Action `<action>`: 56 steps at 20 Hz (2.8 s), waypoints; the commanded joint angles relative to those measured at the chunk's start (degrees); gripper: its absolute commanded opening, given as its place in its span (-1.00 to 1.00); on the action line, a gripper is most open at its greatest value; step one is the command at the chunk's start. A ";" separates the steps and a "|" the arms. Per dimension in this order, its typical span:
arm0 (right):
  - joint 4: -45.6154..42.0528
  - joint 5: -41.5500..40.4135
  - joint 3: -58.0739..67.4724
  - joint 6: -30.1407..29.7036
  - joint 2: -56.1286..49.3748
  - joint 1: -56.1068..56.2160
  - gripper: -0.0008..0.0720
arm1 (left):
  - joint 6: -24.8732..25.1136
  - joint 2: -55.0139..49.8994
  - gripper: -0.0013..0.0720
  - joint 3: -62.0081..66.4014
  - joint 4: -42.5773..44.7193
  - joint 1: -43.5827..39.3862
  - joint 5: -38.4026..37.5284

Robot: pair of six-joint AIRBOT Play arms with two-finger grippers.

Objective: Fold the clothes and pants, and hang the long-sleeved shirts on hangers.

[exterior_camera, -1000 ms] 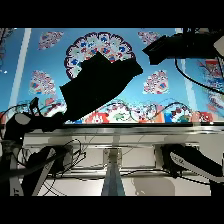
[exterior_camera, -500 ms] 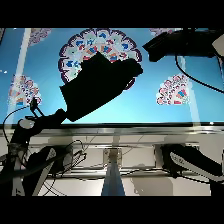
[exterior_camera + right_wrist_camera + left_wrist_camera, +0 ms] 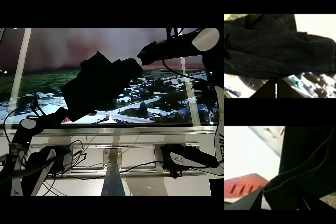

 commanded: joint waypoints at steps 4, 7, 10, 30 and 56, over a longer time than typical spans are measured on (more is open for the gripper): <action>0.15 6.05 -0.04 -4.72 -9.60 7.67 -0.90 | 0.04 0.04 -0.49 -0.46 -0.11 -1.68 4.61; 0.00 1.18 -0.04 -6.45 -15.10 16.87 -0.90 | 0.04 0.07 -0.90 -0.44 -3.10 -1.68 8.48; -0.04 -8.26 -0.02 -13.20 -20.24 25.94 -0.90 | 0.07 0.20 -0.90 -0.09 -6.10 -1.68 9.07; -5.79 -27.82 0.11 -28.89 -30.01 40.57 -0.05 | 0.02 12.31 -0.90 7.39 9.31 -1.68 0.83; -11.13 -30.16 1.81 -26.69 -34.01 37.53 -0.20 | -0.57 12.17 -0.90 3.32 24.96 -1.68 -0.46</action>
